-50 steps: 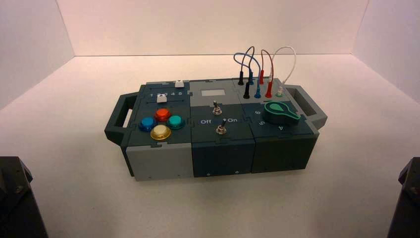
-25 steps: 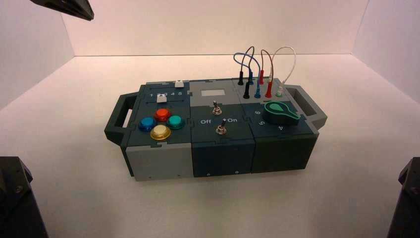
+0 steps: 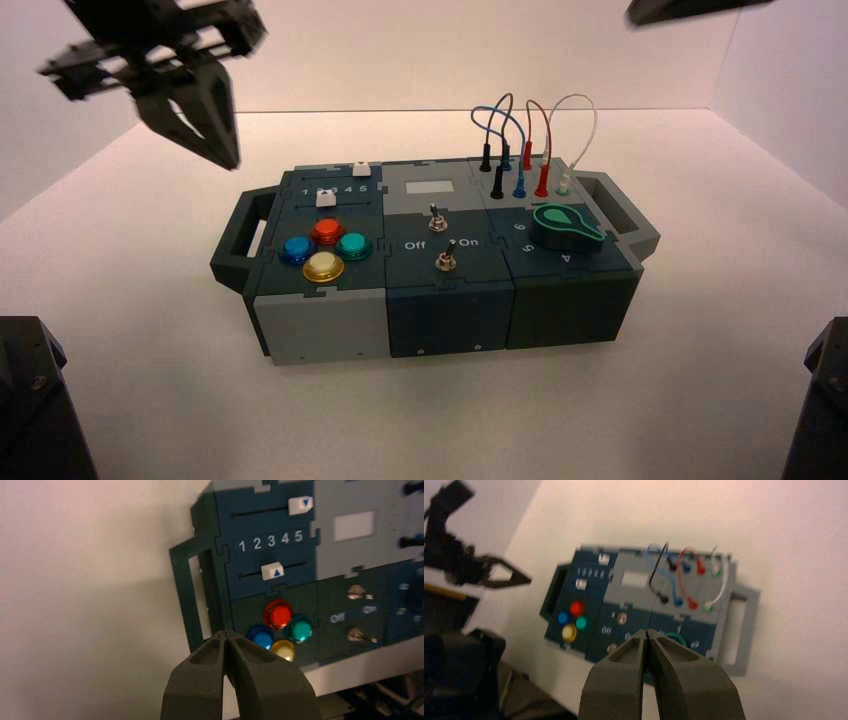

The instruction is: Flip the top switch on with the right gripper.

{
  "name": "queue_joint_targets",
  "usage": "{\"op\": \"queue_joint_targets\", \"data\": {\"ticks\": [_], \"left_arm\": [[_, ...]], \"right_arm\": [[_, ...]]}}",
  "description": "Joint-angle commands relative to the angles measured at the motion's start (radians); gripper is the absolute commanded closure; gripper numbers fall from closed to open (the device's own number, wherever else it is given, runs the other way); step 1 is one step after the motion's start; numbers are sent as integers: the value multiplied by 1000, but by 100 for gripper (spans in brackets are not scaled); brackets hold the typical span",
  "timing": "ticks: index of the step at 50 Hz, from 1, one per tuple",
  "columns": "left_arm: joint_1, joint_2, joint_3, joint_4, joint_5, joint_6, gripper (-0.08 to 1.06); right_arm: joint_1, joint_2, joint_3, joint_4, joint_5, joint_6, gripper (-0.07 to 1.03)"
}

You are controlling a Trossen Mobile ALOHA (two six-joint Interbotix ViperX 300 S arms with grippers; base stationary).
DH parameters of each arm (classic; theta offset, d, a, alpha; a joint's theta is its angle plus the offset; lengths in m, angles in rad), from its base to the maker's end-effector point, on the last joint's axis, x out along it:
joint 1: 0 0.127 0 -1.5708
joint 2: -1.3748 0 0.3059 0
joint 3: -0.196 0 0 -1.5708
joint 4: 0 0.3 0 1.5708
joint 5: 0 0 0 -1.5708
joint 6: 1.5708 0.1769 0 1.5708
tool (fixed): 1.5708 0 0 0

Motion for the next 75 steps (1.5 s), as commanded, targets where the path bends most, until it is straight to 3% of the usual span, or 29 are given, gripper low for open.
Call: {"op": "queue_joint_targets", "data": {"ticks": [1, 28, 43, 75], "left_arm": [[-6, 29, -34, -2, -38, -6, 101], [-8, 173, -54, 11, -49, 0, 101], [8, 193, -51, 35, -46, 6, 101], [8, 336, -87, 35, -101, 35, 101]], "right_arm": [[52, 91, -51, 20, -20, 2, 99], [186, 403, -175, 78, -117, 6, 99], [288, 555, -219, 114, -184, 8, 99], [305, 689, -256, 130, -221, 3, 99]]}}
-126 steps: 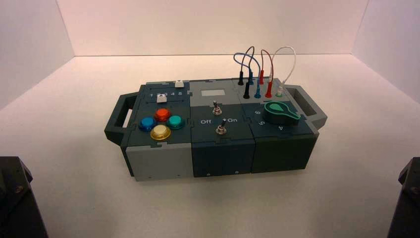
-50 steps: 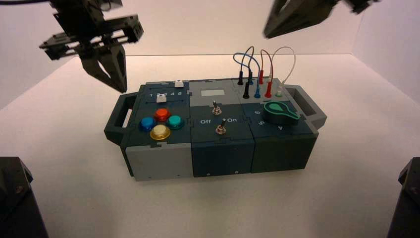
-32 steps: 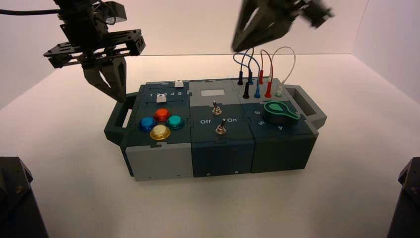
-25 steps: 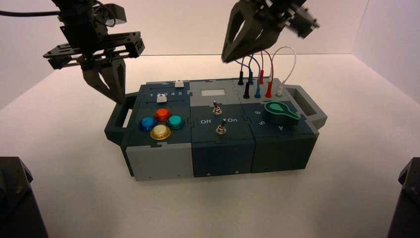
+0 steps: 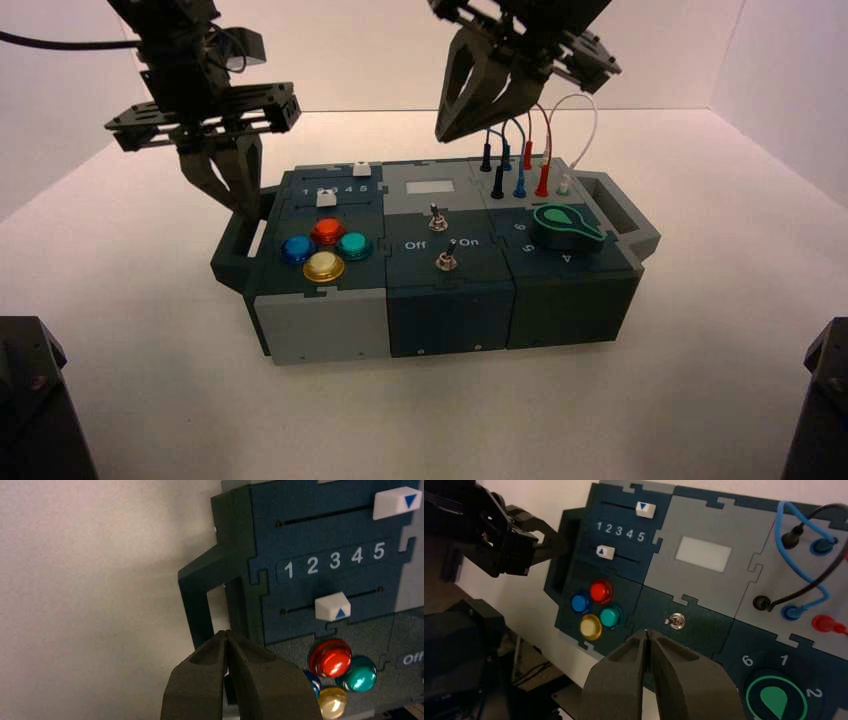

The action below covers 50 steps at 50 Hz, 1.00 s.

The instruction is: Flip the top switch on with the right gripper.

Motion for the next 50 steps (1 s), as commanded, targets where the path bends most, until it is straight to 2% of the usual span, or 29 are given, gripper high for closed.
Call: {"op": "queue_joint_targets", "data": {"ticks": [1, 9, 22, 34, 50], "left_arm": [[3, 32, -29, 3, -15, 6, 101], [3, 101, -48, 3, -31, 12, 101], [2, 187, -80, 3, -31, 34, 101], [2, 202, -74, 5, -41, 38, 101], [0, 212, -77, 5, -48, 43, 101]], "right_arm": [[12, 18, -31, 6, -6, 2, 99], [29, 77, -44, 11, -6, 3, 99], [74, 179, -84, 60, -11, 11, 99], [75, 210, -89, 60, -29, 29, 99], [75, 255, -104, 58, -43, 32, 98]]}}
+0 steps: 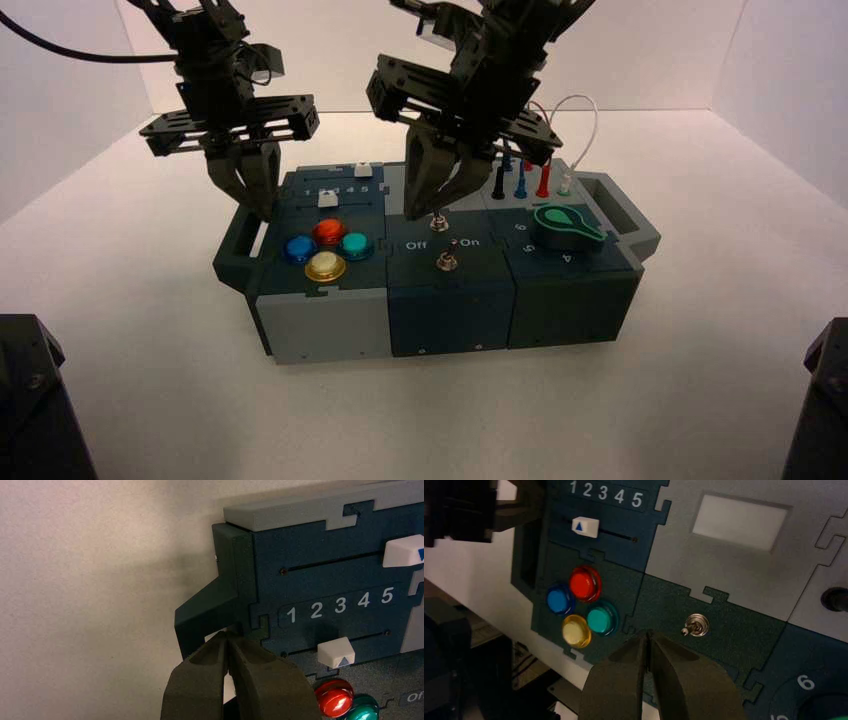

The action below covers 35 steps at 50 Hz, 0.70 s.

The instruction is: Flip the top switch on with the right gripper.

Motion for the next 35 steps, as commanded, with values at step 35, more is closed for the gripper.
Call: {"op": "queue_joint_targets", "data": {"ticks": [35], "left_arm": [[-6, 137, -20, 8, -55, 57, 101]], "right_arm": [[-8, 66, -74, -5, -11, 6, 98]]}}
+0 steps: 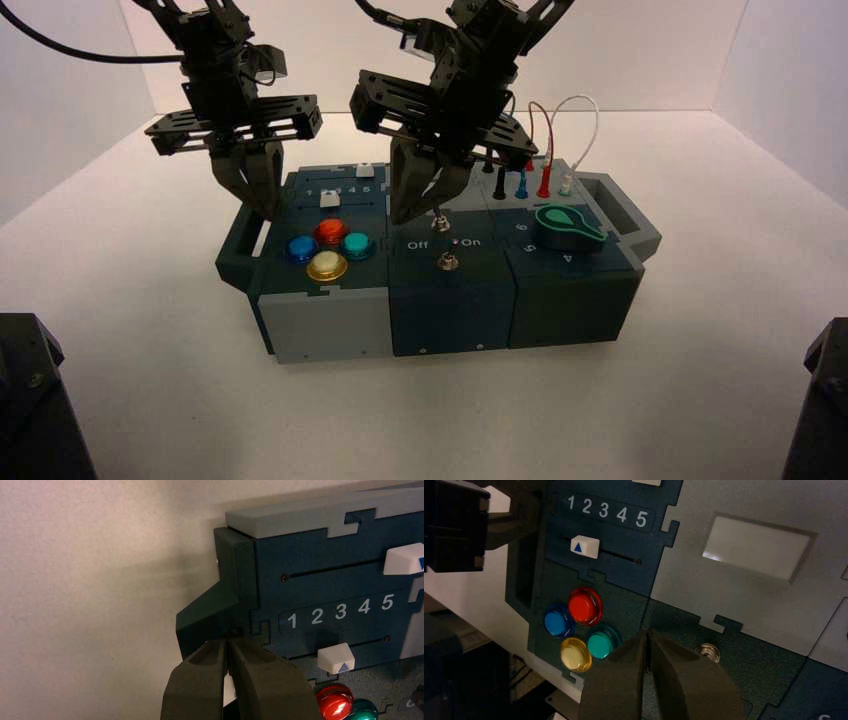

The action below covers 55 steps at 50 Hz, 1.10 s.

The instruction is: Flip the top switch on with the right gripper.

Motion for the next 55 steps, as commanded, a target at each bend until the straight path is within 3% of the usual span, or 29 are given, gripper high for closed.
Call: {"op": "queue_joint_targets", "data": {"ticks": [1, 38, 55], "left_arm": [[-8, 100, 5, 8, -54, 55, 101], [-8, 103, 2, 8, -60, 60, 101], [-9, 103, 3, 8, -61, 61, 101]], "right_arm": [[-8, -17, -8, -3, -5, 6, 98], [-101, -57, 58, -51, 2, 6, 98], [-87, -66, 34, -69, 8, 0, 98]]}}
